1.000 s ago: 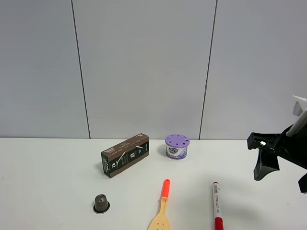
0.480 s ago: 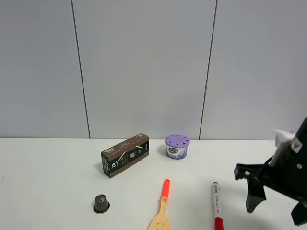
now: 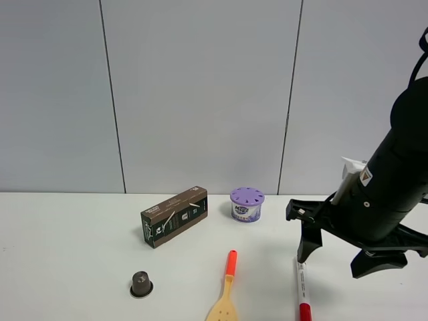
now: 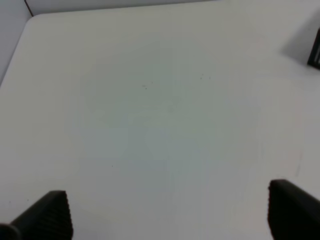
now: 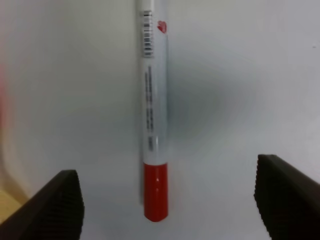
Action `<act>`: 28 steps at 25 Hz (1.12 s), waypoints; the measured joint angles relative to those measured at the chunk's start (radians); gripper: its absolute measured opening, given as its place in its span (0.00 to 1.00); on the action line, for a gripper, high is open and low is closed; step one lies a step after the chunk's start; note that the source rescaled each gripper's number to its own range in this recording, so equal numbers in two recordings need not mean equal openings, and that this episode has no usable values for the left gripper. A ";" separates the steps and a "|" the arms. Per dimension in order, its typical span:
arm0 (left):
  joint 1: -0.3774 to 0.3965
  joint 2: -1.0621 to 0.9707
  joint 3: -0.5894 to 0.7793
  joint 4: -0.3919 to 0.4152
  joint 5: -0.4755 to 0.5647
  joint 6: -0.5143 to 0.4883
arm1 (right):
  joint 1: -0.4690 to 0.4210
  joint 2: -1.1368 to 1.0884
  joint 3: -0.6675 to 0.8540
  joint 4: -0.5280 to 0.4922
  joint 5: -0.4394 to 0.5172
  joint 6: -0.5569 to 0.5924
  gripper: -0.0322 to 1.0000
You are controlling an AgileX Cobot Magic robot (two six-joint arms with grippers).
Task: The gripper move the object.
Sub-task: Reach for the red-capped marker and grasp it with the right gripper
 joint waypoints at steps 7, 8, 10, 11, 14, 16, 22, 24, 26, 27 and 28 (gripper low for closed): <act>0.000 0.000 0.000 0.000 0.000 0.000 | 0.017 0.066 -0.055 0.004 0.059 -0.019 0.80; 0.000 0.000 0.000 0.000 0.000 0.000 | 0.026 0.079 -0.068 0.005 0.067 -0.020 0.80; 0.000 0.000 0.000 0.000 0.000 0.000 | 0.041 0.100 -0.096 0.006 0.071 -0.021 0.80; 0.000 0.000 0.000 0.000 0.000 0.000 | 0.043 0.112 -0.111 0.006 0.076 -0.021 0.80; 0.000 0.000 0.000 0.000 0.000 0.000 | 0.048 0.151 -0.152 0.004 0.119 -0.024 0.80; 0.000 0.000 0.000 0.000 0.000 0.000 | 0.048 0.179 -0.177 -0.003 0.169 -0.029 0.80; 0.000 0.000 0.000 0.000 0.000 0.000 | 0.048 0.204 -0.236 -0.026 0.234 -0.036 0.80; 0.000 0.000 0.000 0.000 0.000 0.000 | 0.048 0.204 -0.243 -0.028 0.246 -0.036 0.80; 0.000 0.000 0.000 0.000 0.000 0.000 | 0.048 0.204 -0.243 -0.030 0.252 -0.036 0.80; 0.000 0.000 0.000 0.000 0.000 0.000 | 0.048 0.204 -0.243 -0.037 0.253 -0.036 0.80; 0.000 0.000 0.000 0.000 0.000 0.000 | 0.048 0.204 -0.243 -0.044 0.253 -0.036 0.80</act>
